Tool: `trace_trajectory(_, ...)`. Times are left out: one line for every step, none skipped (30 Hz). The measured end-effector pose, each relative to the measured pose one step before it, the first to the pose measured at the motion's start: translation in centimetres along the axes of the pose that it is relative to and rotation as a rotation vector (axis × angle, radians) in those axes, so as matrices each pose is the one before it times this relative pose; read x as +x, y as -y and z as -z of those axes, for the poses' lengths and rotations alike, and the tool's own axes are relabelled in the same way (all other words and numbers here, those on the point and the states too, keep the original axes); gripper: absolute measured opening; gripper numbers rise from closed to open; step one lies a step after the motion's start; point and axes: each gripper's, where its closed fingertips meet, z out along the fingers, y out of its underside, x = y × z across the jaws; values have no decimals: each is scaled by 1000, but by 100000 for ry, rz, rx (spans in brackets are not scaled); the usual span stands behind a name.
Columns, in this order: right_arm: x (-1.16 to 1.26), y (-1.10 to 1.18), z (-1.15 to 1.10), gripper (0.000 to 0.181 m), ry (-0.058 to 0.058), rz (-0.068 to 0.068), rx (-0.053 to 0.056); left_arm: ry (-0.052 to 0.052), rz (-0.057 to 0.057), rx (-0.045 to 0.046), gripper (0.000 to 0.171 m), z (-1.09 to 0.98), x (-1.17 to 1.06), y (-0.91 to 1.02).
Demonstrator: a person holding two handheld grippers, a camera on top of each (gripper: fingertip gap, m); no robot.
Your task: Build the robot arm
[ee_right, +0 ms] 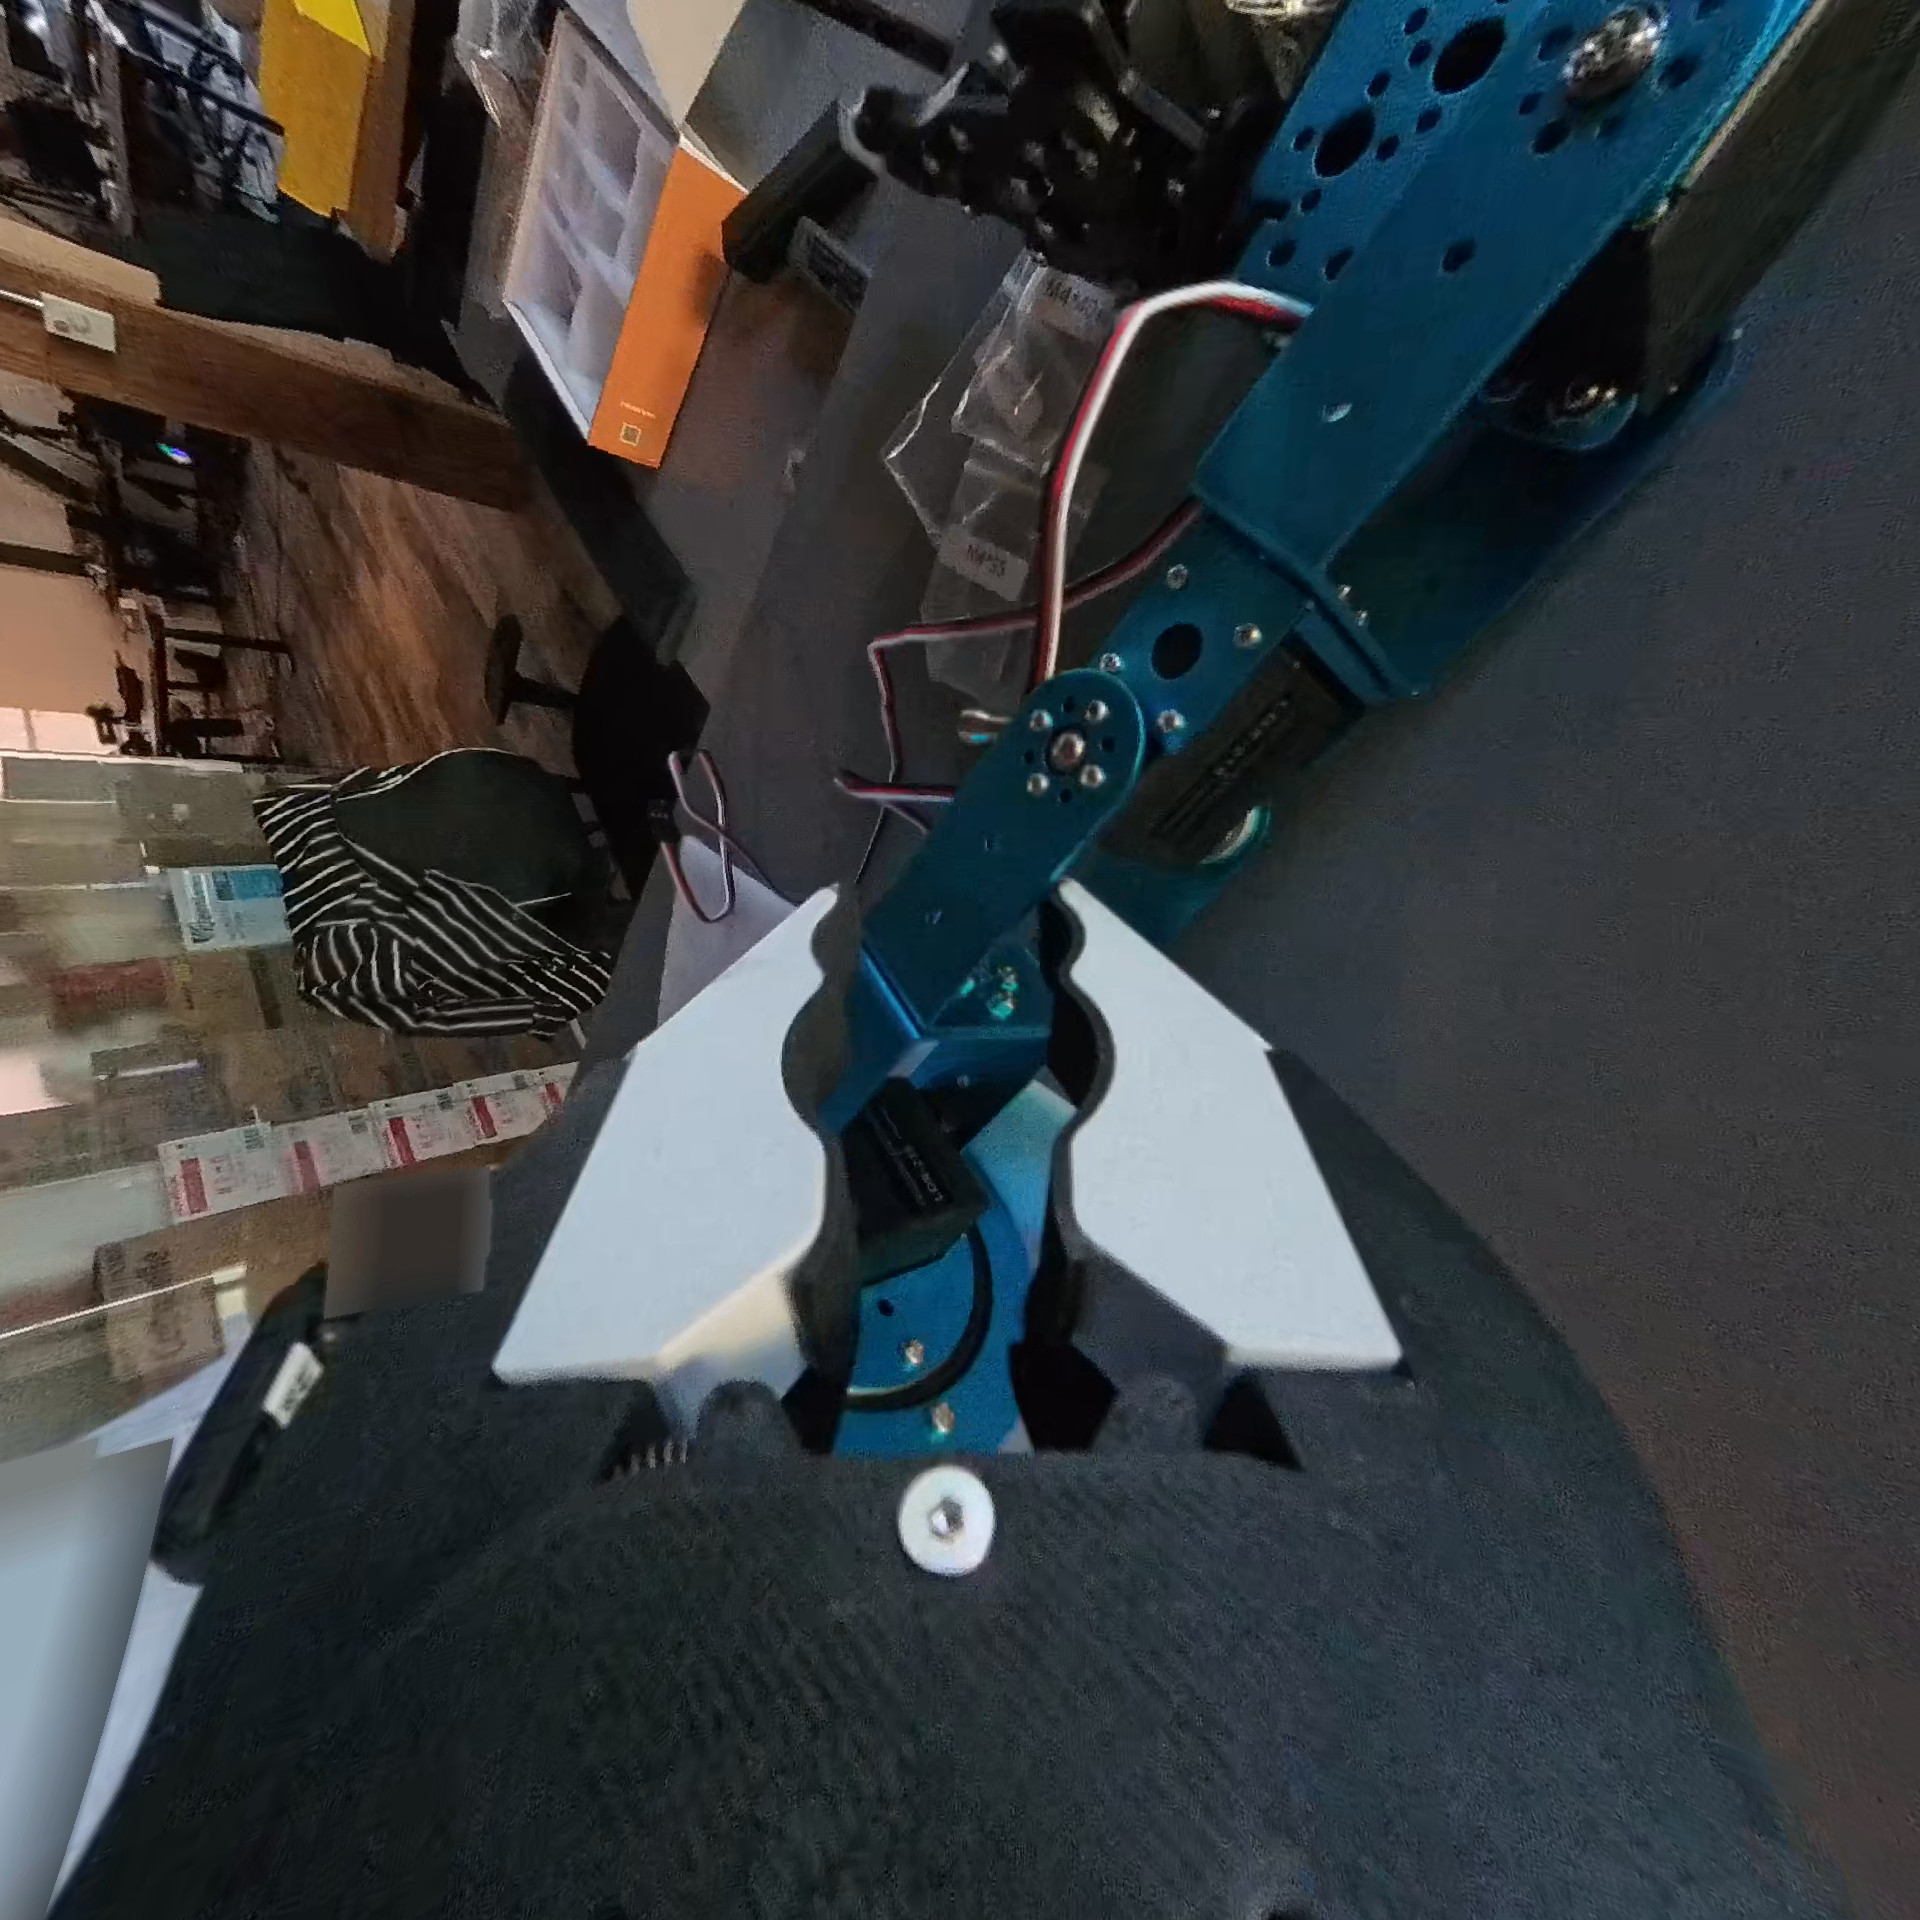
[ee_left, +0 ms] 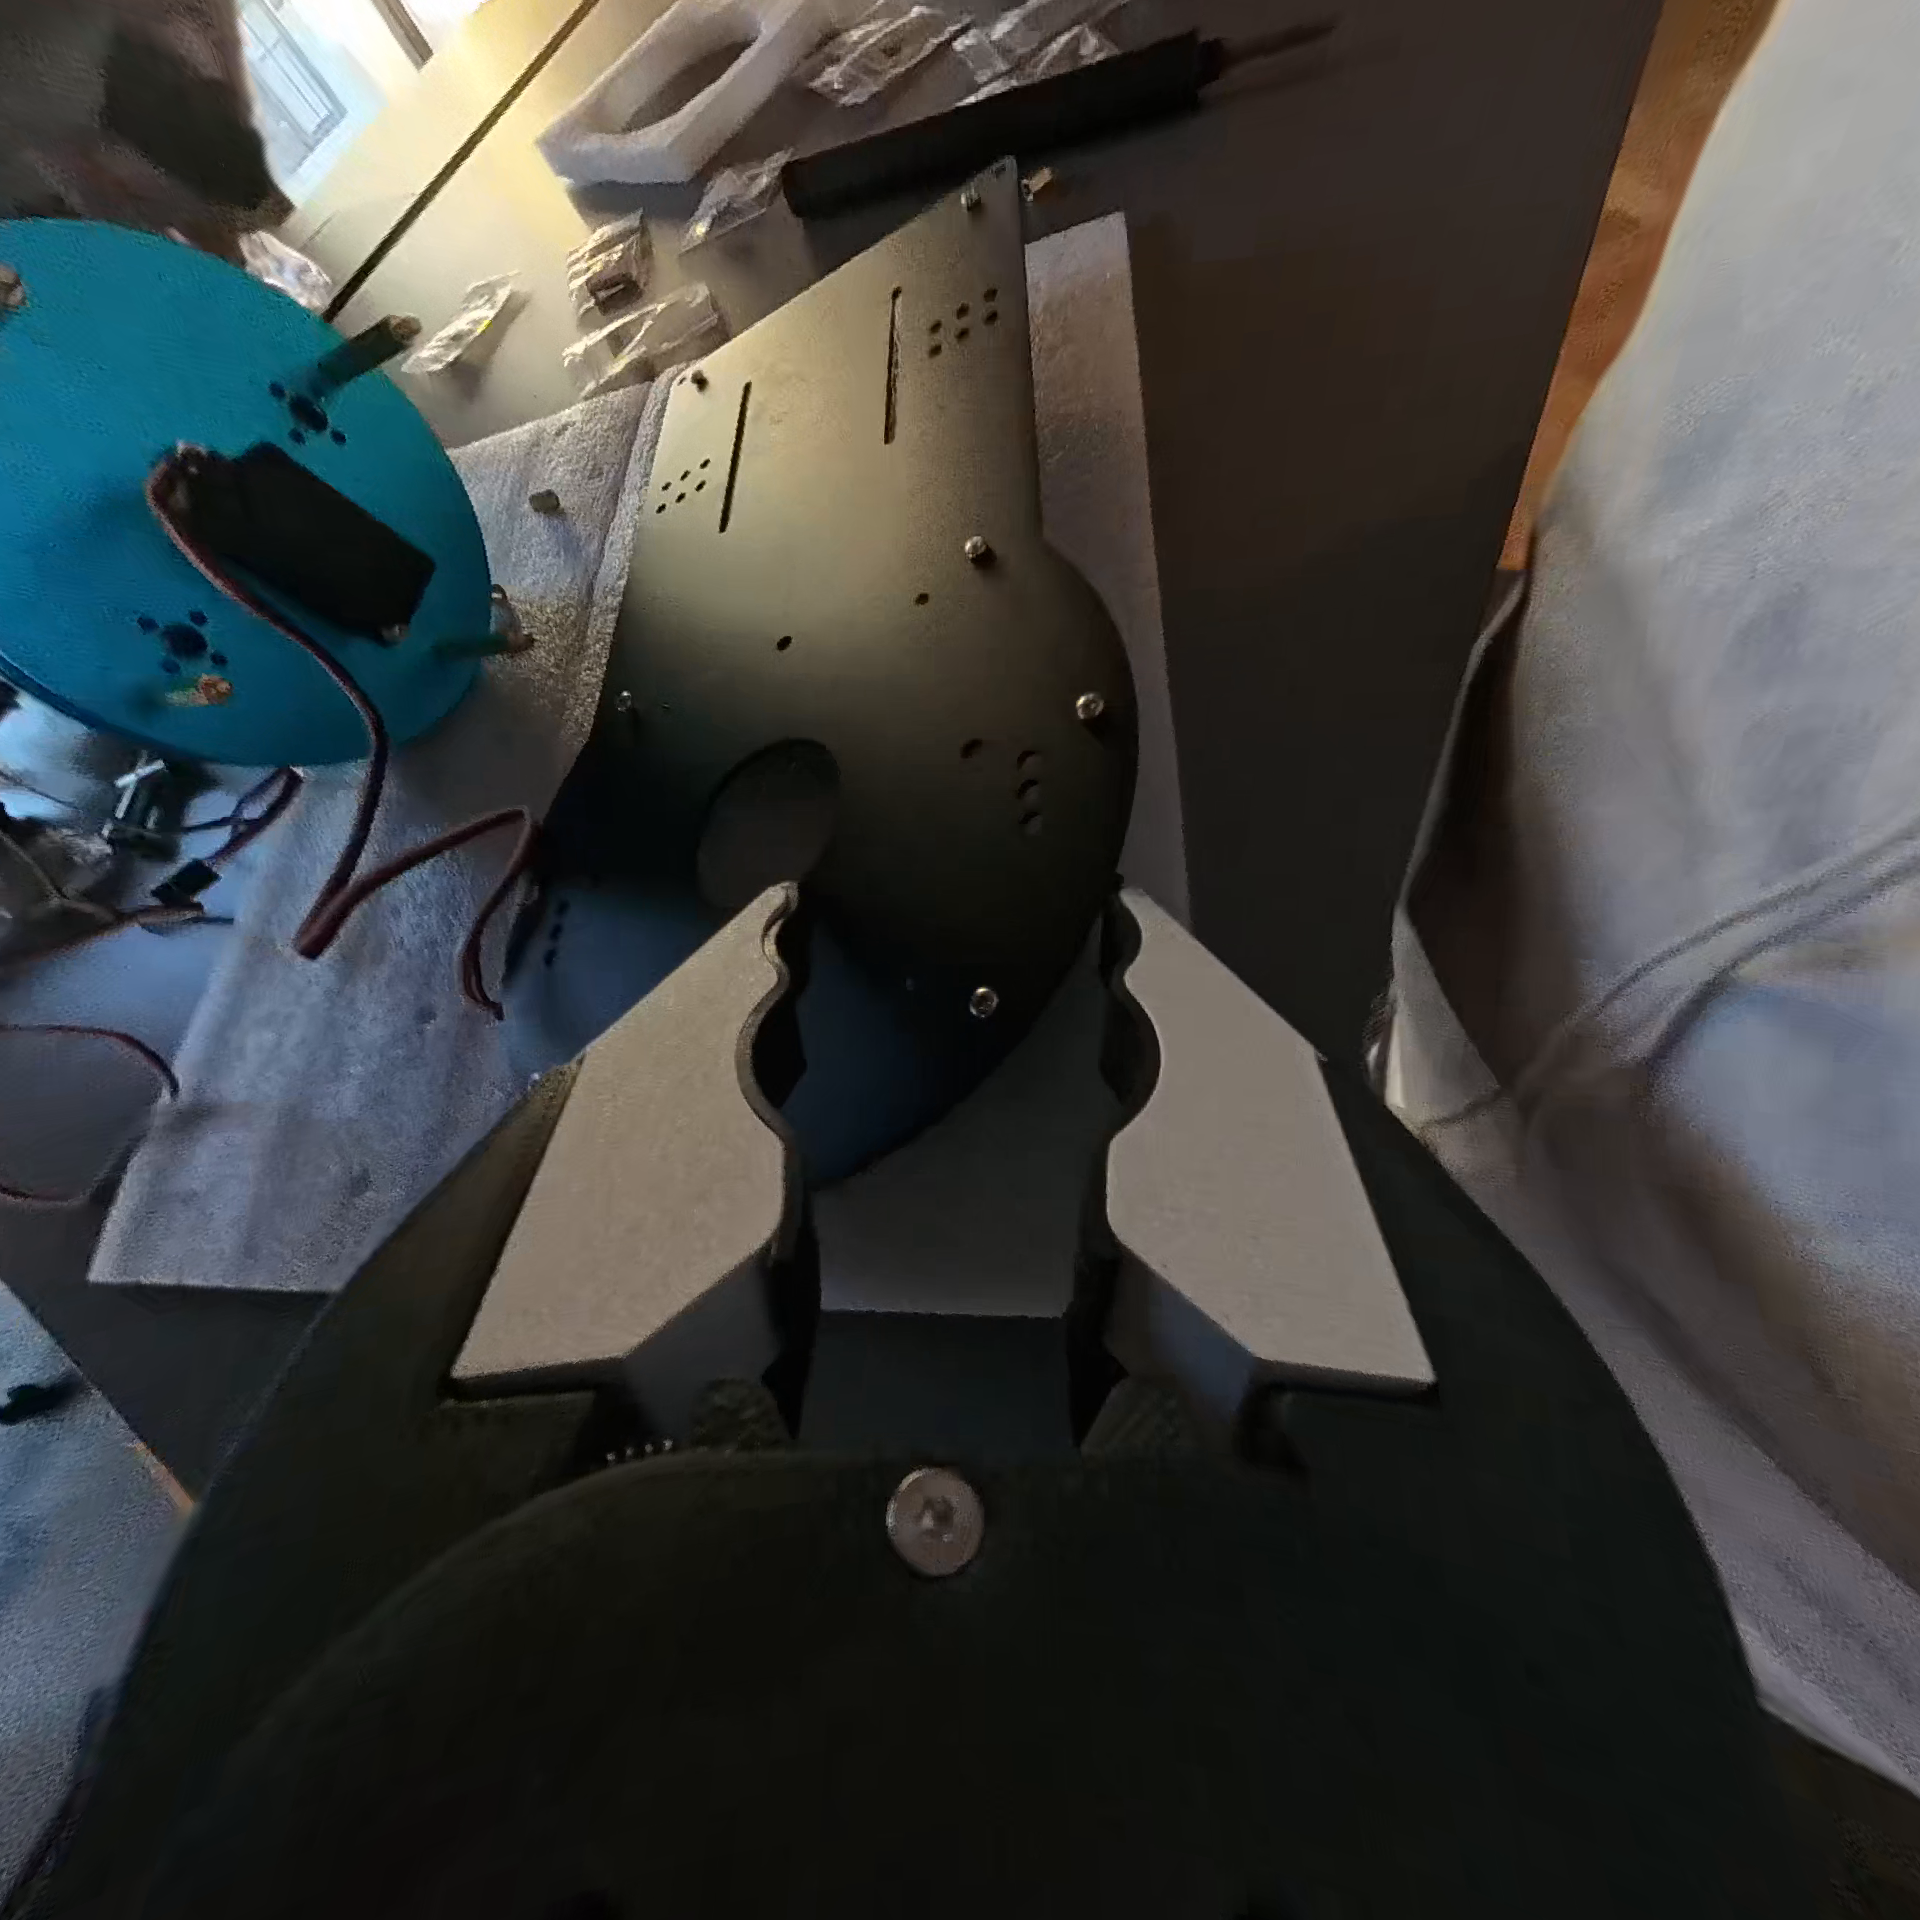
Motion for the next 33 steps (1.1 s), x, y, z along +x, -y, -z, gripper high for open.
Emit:
trace_trajectory(49,53,562,33,327,1838,3257,-342,3426,1038,54,232,197,154)
trace_trajectory(-57,276,789,33,1148,2148,5210,-425,3516,1283,56,264,247,262)
trace_trajectory(-389,463,988,33,3098,1834,6569,733,4546,3408,47,379,35,591)
trace_trajectory(-510,464,1147,33,3738,1140,6473,278,5904,7386,46,619,12,1134)
trace_trajectory(-304,348,1261,34,1868,1592,5473,-665,7433,8883,43,748,-2,1346)
trace_trajectory(-122,145,1311,35,24,3443,4031,250,8275,6788,44,718,-282,1055)
trace_trajectory(-154,-71,1311,36,-451,4090,2747,1474,7733,3648,47,610,-542,653)
trace_trajectory(-407,-212,1294,37,546,4182,1976,2820,6100,1453,48,567,-687,430)
trace_trajectory(-700,-286,1267,37,1964,4229,1671,3868,3809,1123,48,555,-659,452)
trace_trajectory(-912,-309,1264,37,2563,3996,2066,4834,1865,1563,47,569,-599,550)
trace_trajectory(-1113,-402,1267,38,2652,3928,2290,5651,1027,705,47,567,-593,426)
trace_trajectory(-1474,-642,1266,38,3642,4637,1694,5506,1226,-1277,50,507,-453,63)
trace_trajectory(-1644,-1090,1209,38,3324,5147,-212,4788,1836,-2625,53,433,-222,-270)
trace_trajectory(-1623,-1577,1055,39,2309,5688,-1831,4157,1817,-2702,57,376,-28,-487)
trace_trajectory(-1523,-1948,832,40,1294,5838,-2429,3992,933,-2181,58,322,34,-614)
trace_trajectory(-1494,-2217,583,42,850,5806,-2781,4018,104,-1649,57,254,-40,-617)
trace_trajectory(-1353,-2246,381,44,227,5926,-3046,3142,-131,-1174,57,151,-38,-500)
trace_trajectory(-1182,-2169,186,47,-814,6881,-3377,1495,-249,-1607,57,13,30,-422)
trace_trajectory(-1274,-2062,38,50,-604,7655,-4049,231,-849,-2604,59,-133,67,-372)
trace_trajectory(-1421,-1763,-111,52,14,7915,-3684,-414,-1961,-3054,61,-241,92,-311)
trace_trajectory(-1188,-1409,-258,55,-1234,8318,-3312,-804,-2783,-3068,62,-324,104,-290)
trace_trajectory(-790,-1049,-362,55,-2987,8082,-3431,-979,-2718,-2688,62,-369,78,-259)
trace_trajectory(-688,-582,-484,54,-2717,6709,-2363,-1188,-1846,-2185,61,-398,13,-269)
trace_trajectory(-828,-207,-594,54,-817,5128,-1438,-1416,-604,-1641,61,-403,-40,-239)
trace_trajectory(-668,72,-641,54,-594,3132,-749,-1488,347,-938,61,-364,-76,-167)
trace_trajectory(-613,252,-682,53,-129,1849,73,-1374,624,-298,62,-281,-112,-74)
trace_trajectory(-529,218,-708,53,89,972,-321,-1035,301,484,62,-188,-131,18)
trace_trajectory(-270,17,-696,50,-728,136,-1436,-699,-100,1184,61,-134,-115,97)
trace_trajectory(-158,-127,-639,50,-857,-470,-2244,-879,-7,1274,61,-155,-73,72)
trace_trajectory(-285,-69,-560,50,395,-1048,-1748,-1320,351,820,61,-230,18,-1)
trace_trajectory(-228,30,-458,49,240,-1389,-855,-1169,267,330,61,-258,22,-84)
trace_trajectory(-11,-76,-406,47,-893,-1491,-879,-537,-352,-63,60,-249,-53,-135)
trace_trajectory(20,-393,-408,45,-647,-1655,-2370,-61,-857,-510,59,-221,-134,-198)
